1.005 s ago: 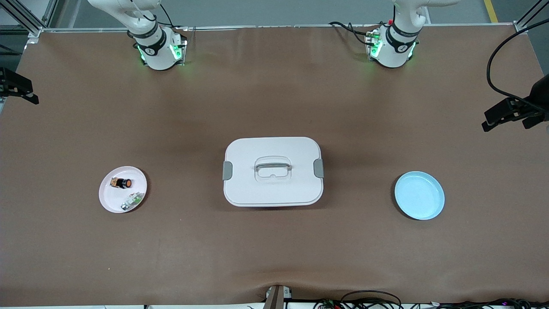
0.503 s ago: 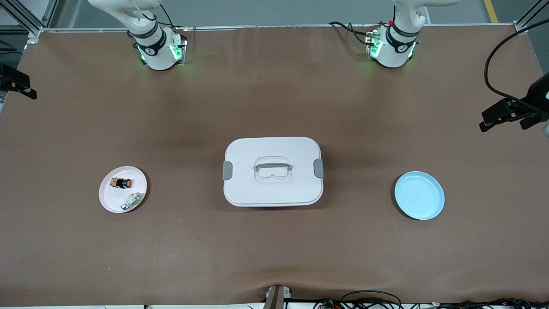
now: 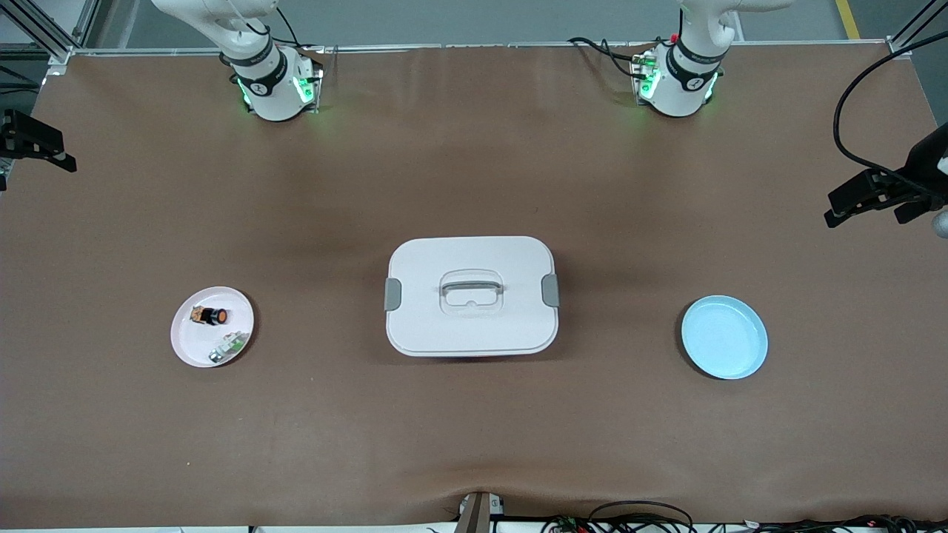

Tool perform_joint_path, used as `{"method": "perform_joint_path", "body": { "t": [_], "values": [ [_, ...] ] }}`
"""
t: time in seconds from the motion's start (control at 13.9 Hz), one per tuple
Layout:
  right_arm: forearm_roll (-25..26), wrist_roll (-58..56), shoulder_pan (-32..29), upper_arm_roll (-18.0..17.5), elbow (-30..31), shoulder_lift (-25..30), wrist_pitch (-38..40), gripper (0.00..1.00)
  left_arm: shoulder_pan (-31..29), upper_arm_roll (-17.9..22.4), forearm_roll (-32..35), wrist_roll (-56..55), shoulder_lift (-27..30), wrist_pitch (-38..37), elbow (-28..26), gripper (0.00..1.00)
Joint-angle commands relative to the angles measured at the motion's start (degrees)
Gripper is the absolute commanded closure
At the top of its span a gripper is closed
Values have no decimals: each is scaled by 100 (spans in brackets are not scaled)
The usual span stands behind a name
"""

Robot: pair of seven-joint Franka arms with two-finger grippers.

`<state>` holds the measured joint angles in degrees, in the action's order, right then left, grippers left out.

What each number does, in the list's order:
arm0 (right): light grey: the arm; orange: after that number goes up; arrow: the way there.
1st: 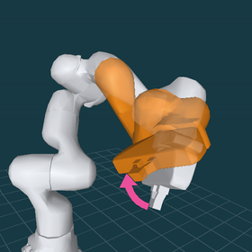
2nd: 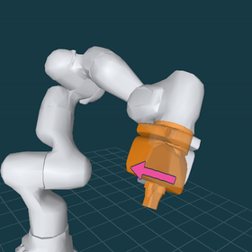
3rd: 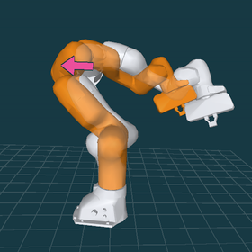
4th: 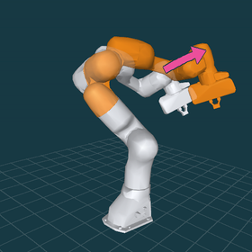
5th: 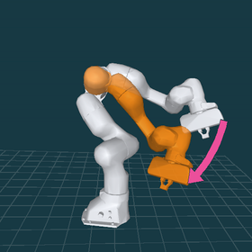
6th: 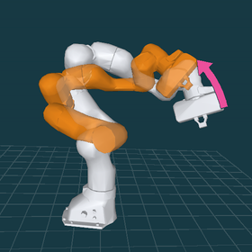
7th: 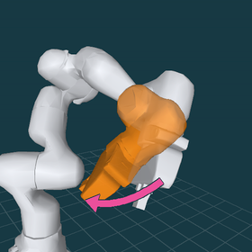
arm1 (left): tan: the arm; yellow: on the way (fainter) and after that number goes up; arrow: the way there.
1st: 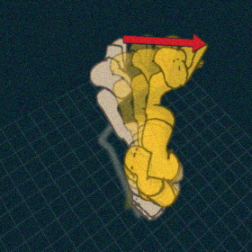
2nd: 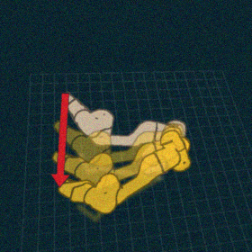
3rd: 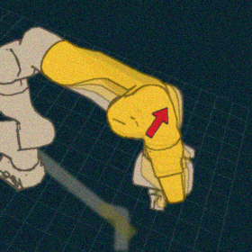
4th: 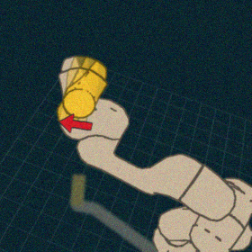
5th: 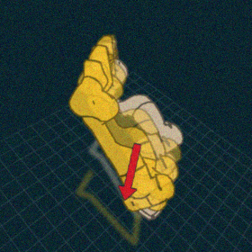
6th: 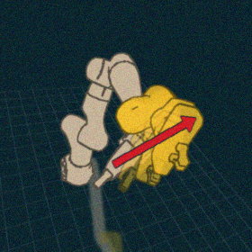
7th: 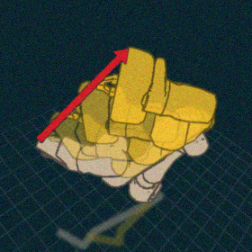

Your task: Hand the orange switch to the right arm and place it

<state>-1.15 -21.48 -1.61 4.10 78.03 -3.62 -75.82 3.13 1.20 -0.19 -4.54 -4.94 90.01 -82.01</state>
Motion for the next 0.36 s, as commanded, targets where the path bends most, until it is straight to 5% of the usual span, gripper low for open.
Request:
{"method": "perform_joint_path", "body": {
  "t": [0.0, 0.29],
  "values": [
    [-61, 100, 2, -23, 169, 151, -74, 0, -6, -23, 71, 93, -7, -54, 54, 0],
    [-209, 126, -24, -5, 178, 160, -12, 0, -6, -32, 71, 93, -16, -54, 54, 0]
  ]
}}
